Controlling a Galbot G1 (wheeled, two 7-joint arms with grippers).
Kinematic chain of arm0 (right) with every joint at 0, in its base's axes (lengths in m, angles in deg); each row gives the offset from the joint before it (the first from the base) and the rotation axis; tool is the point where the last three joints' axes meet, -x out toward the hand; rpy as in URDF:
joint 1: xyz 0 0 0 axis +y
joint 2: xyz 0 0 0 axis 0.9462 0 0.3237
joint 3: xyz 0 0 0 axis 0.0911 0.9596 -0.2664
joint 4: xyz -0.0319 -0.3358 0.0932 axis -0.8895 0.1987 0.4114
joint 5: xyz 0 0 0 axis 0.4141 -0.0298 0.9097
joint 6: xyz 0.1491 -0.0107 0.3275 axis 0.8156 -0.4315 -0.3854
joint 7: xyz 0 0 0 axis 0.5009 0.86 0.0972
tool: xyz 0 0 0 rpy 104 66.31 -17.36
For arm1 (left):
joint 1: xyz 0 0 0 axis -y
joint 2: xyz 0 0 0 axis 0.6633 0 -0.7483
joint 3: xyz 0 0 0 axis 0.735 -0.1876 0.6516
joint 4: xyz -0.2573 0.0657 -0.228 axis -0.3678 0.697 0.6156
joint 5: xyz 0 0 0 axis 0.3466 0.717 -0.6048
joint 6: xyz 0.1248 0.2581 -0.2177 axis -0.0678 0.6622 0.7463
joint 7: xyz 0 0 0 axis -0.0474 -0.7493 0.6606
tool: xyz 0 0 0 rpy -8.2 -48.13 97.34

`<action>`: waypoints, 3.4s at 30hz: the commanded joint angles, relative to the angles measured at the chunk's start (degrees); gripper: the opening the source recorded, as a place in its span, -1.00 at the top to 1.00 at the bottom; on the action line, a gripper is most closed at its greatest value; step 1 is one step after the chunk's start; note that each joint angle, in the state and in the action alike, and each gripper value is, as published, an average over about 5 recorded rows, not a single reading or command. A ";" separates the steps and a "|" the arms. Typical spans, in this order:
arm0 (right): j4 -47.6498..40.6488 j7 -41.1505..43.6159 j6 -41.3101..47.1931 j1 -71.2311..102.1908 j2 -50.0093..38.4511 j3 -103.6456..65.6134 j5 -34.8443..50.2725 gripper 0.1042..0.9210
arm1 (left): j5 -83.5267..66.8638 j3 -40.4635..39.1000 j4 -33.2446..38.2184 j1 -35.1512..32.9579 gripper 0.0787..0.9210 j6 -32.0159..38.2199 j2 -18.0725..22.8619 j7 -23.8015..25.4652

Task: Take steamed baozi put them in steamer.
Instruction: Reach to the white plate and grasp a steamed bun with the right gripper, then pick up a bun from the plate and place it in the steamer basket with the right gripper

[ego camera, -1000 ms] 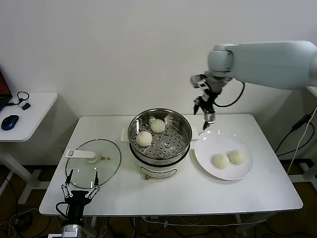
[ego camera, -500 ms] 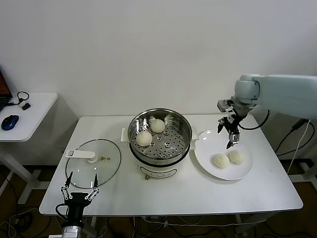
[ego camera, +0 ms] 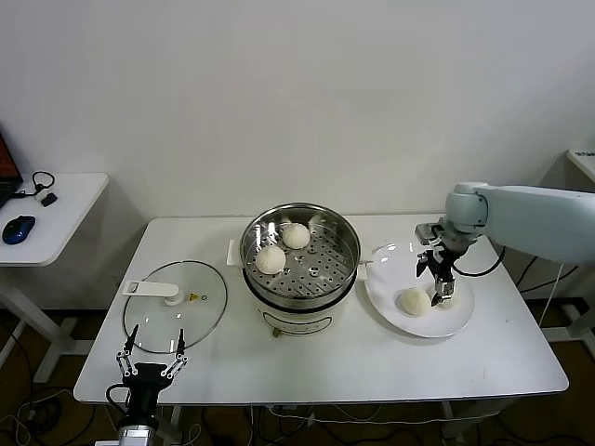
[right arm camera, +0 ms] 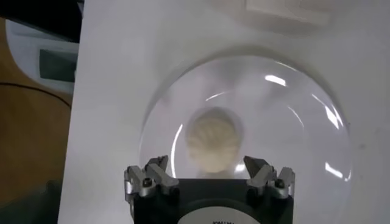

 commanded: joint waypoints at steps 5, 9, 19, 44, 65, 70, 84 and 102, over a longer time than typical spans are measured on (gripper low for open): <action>-5.72 -2.35 -0.36 9.32 0.24 -8.13 -4.06 -0.76 | 0.39 0.04 -0.37 0.01 -0.77 0.20 2.80 -0.08; -6.14 -2.49 -0.31 10.05 0.41 -8.69 -4.72 -0.76 | 0.38 0.07 -0.55 0.12 -0.77 0.24 2.80 -0.08; -6.74 -2.36 0.04 11.45 1.18 -9.27 -5.23 -0.76 | 0.41 0.21 -0.57 0.26 -0.77 0.11 2.80 -0.06; -1.51 -0.91 -2.61 0.69 1.69 -3.13 -4.13 -0.24 | 0.54 0.23 0.06 -0.11 -0.77 0.17 2.80 -0.17; 0.87 12.12 -19.61 -30.84 18.62 2.39 12.47 -0.28 | 0.83 -0.28 1.52 -0.54 -0.77 -0.23 2.80 0.14; 0.85 11.26 -27.26 -27.25 23.38 -0.92 6.51 -0.27 | 0.74 -0.34 1.65 -0.55 -0.77 -0.32 2.80 0.13; -3.54 5.40 -49.24 -17.74 31.05 -4.47 -9.17 -0.32 | 0.09 0.13 1.34 -0.48 -0.77 -0.50 2.80 0.06; 3.59 2.74 -45.32 -12.29 29.36 -4.91 -13.66 -0.41 | -0.07 0.19 0.12 -0.28 -0.77 -0.15 2.80 -0.04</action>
